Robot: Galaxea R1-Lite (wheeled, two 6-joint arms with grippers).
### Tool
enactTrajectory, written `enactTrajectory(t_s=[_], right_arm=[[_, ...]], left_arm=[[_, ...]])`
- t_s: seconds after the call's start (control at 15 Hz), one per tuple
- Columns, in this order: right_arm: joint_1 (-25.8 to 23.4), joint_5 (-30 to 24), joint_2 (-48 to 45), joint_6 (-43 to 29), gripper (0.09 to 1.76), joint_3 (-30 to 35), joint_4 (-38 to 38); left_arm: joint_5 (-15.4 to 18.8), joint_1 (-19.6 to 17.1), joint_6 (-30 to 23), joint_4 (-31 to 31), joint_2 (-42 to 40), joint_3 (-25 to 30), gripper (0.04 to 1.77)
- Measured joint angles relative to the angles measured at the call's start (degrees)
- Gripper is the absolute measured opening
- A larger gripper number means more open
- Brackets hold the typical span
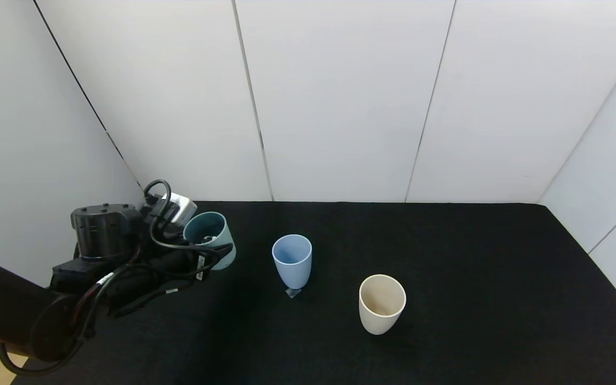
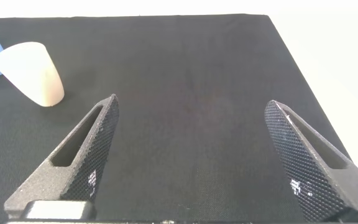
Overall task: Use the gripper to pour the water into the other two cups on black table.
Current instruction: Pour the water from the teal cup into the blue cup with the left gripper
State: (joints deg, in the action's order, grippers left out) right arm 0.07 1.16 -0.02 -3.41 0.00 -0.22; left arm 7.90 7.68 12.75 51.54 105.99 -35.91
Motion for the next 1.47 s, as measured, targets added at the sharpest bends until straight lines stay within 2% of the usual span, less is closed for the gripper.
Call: enactTrajectory(t_s=[0.13,0.8,1.33,1.47], right_arm=[[0.0,0.0,0.0,0.0,1.71,0.0,0.0],[0.0,0.0,0.0,0.0,1.71,0.0,0.0],[0.0,0.0,0.0,0.0,1.71,0.0,0.0],[0.0,0.0,0.0,0.0,1.71,0.0,0.0]], left_arm=[[-0.3,0.7,2.7,-3.6,-0.6,-2.8,1.13],[-6.4,6.6,11.4,-19.0,-1.6,-16.2,1.13],[-13.2,10.0,21.2,-28.2,-1.6,-22.7,1.13],[-16.0,11.3,22.7,-30.7,-1.6,-24.0,1.13]])
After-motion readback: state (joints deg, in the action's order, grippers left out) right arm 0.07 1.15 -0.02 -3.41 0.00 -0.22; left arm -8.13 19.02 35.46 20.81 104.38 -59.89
